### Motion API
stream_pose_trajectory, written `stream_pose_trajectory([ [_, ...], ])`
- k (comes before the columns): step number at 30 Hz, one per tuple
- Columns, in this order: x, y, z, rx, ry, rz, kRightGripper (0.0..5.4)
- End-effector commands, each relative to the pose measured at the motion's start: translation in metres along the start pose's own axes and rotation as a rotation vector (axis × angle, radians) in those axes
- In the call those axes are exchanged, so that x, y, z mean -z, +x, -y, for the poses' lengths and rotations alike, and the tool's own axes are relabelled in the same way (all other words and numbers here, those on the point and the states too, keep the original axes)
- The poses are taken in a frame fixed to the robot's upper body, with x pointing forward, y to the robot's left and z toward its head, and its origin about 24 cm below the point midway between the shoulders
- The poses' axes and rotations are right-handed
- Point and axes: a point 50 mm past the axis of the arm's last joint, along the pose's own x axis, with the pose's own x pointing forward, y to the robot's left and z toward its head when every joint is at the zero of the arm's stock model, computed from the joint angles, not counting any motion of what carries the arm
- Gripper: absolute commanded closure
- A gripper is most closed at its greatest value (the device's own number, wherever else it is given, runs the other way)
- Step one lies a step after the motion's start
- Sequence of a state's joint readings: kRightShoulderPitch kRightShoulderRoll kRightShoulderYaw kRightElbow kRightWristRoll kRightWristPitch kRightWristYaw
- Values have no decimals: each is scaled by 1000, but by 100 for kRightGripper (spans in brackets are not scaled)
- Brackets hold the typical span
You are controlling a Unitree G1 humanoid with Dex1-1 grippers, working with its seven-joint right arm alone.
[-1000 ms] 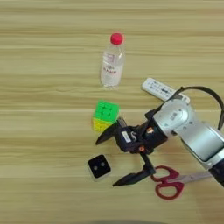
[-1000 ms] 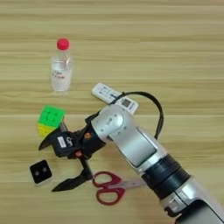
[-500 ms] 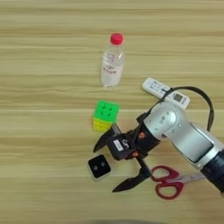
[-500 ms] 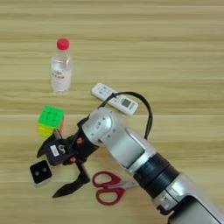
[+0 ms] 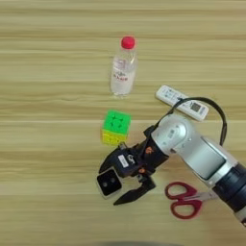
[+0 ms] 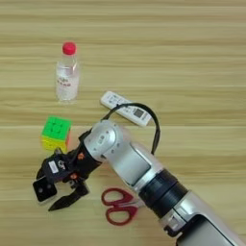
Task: Move the objects on the table
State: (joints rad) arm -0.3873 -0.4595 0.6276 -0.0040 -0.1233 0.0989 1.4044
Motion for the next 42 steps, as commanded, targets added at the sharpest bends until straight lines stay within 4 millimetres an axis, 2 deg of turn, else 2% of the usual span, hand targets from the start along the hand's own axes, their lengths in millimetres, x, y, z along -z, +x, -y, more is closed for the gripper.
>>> stream_pose_trajectory([
  [1,-16,-17,17,95,-92,-4,226],
  [7,-16,-17,18,99,-89,6,290],
  [17,-19,-20,21,128,-83,41,293],
  [23,-30,-38,26,199,-80,145,293],
  [35,-45,-89,26,378,-75,380,293],
  [42,-32,-123,19,504,-20,470,293],
])
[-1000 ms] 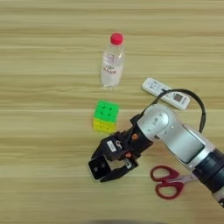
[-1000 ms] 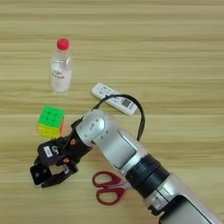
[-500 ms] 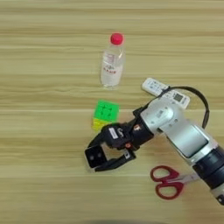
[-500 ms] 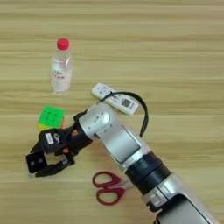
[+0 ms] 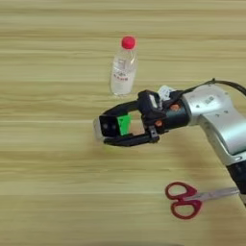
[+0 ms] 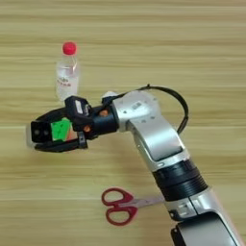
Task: Move the objects on the table
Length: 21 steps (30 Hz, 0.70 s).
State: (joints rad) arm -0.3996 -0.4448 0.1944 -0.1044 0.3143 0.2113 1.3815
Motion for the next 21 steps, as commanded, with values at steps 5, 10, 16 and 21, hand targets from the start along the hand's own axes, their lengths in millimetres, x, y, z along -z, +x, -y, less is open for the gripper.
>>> stream_pose_trajectory([
  [5,-13,-45,13,174,-58,5,293],
  [10,-5,-66,13,236,-28,-10,293],
  [16,12,-80,13,288,0,-91,293],
  [21,33,-91,10,284,47,-184,293],
])
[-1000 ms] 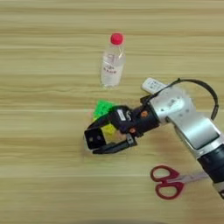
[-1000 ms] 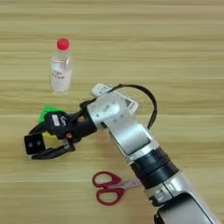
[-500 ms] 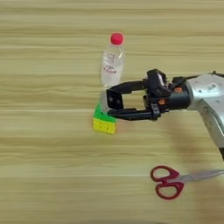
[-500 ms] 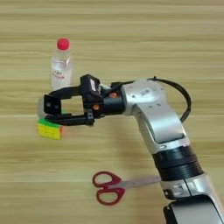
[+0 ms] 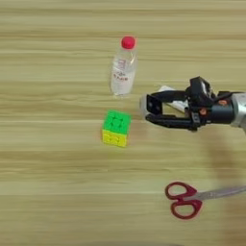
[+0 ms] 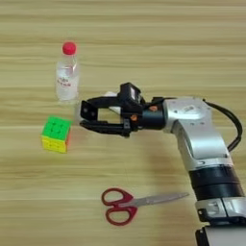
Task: Move the objects on the table
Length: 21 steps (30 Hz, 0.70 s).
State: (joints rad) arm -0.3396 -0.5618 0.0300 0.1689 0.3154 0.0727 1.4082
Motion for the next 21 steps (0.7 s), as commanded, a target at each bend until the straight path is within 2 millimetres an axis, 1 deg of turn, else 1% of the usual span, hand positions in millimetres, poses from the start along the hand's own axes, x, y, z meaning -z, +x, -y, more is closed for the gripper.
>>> stream_pose_trajectory([
  [1,-5,-18,13,56,-85,-106,293],
  [4,10,-21,13,61,-85,-191,293],
  [10,27,-29,20,106,-75,-289,293],
  [21,49,-31,25,134,-81,-429,293],
])
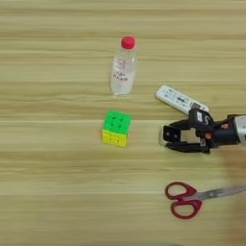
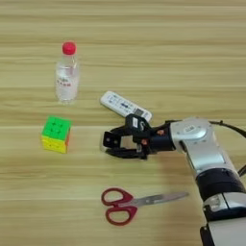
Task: Move the objects on the table
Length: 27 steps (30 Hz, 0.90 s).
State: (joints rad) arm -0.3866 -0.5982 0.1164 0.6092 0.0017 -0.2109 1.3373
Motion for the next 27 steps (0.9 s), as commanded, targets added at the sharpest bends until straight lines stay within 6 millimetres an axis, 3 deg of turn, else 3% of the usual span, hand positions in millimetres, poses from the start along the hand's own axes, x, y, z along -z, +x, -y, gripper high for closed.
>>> stream_pose_trajectory([
  [1,-18,-15,23,103,-111,-46,293],
  [7,-14,-12,23,99,-107,-70,293],
  [8,-14,-12,23,96,-108,-69,257],
  [16,-31,-15,24,84,-121,52,160],
  [22,-61,-19,27,105,-134,262,95],
  [27,-79,-5,18,58,-144,354,26],
])
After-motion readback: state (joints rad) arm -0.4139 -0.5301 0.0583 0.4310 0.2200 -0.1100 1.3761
